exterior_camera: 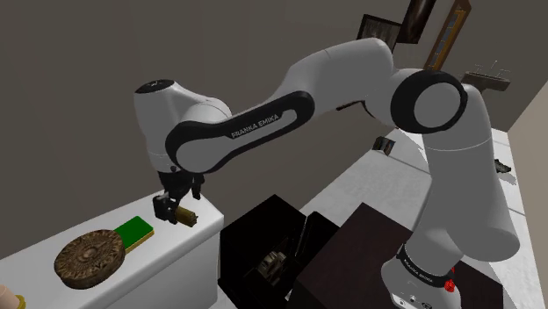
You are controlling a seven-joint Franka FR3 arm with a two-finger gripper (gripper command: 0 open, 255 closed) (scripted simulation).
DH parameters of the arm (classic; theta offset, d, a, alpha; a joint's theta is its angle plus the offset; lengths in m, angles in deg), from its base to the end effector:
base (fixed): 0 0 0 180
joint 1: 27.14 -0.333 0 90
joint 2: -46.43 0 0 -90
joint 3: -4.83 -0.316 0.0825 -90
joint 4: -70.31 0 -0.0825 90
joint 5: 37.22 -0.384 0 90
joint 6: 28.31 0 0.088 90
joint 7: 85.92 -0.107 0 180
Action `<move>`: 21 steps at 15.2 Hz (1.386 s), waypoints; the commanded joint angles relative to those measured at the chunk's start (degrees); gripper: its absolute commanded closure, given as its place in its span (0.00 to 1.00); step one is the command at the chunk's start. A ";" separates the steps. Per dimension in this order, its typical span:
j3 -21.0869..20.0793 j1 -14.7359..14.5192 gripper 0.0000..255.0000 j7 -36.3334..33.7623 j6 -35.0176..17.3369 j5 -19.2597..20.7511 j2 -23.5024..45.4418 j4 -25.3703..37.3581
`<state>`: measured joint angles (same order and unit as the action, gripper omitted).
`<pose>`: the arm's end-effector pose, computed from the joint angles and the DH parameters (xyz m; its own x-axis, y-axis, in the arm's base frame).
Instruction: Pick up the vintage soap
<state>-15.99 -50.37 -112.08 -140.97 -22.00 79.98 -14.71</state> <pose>0.5407 0.4412 0.3439 0.9309 0.3632 -0.0388 0.3651 -0.9288 0.0638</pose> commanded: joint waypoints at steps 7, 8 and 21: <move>0.51 -0.24 0.00 -0.60 -3.77 0.92 2.23 -1.70; 0.51 -0.24 0.00 -0.60 -3.77 0.92 2.23 -1.70; 0.25 -0.14 1.00 -0.29 -2.06 0.50 1.22 -0.93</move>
<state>-15.68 -50.47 -112.41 -143.50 -21.42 81.34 -15.98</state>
